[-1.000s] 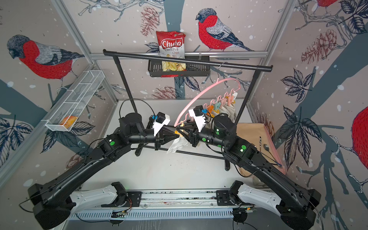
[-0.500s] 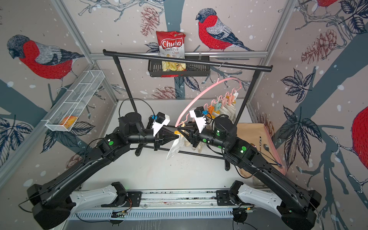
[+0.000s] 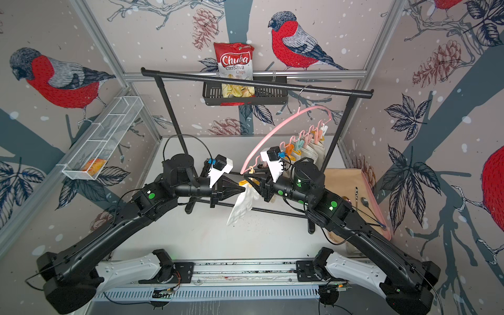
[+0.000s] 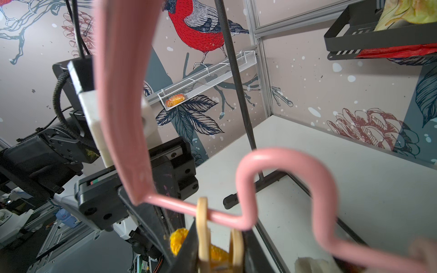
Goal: Clip the gloves onto a hanger to dry
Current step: Clamp the glove onto the hanger.
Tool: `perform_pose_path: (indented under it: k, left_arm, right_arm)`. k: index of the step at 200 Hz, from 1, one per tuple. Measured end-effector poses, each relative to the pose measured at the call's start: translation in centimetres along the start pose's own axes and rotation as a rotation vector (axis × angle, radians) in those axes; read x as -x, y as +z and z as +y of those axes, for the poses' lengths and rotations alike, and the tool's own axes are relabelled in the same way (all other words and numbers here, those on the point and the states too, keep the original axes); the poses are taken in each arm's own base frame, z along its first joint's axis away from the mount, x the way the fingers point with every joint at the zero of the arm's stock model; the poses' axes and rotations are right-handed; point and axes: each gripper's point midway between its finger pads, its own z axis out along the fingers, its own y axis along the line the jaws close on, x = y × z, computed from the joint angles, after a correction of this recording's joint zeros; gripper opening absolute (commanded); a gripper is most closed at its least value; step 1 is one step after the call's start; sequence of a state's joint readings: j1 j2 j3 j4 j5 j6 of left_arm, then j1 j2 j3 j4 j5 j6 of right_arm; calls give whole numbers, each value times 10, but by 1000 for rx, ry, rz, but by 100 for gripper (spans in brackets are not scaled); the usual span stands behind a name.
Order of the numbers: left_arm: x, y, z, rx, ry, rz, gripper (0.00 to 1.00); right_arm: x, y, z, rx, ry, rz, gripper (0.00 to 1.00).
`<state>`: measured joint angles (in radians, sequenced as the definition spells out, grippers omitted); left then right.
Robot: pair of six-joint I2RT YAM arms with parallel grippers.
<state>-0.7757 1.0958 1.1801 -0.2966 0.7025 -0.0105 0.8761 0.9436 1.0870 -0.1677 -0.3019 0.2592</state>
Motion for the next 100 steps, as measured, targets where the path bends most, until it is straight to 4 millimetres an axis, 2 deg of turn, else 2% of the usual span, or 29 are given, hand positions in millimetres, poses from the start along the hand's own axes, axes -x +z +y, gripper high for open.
perform_pose_path:
  k: [33, 57, 85, 100]
  left_arm:
    - [2, -2, 0, 15, 6, -7, 1]
    - [2, -6, 2, 41, 18, -17, 19]
    - [4, -12, 8, 106, 44, -44, 44]
    - [6, -18, 14, 157, 61, -69, 54]
  right_arm:
    - [3, -4, 2, 3, -26, -12, 62]
    - [3, -7, 3, 2, -31, -10, 71]
    - [2, -14, 1, -22, -29, -7, 74]
    - [3, -22, 0, -42, -28, -18, 77]
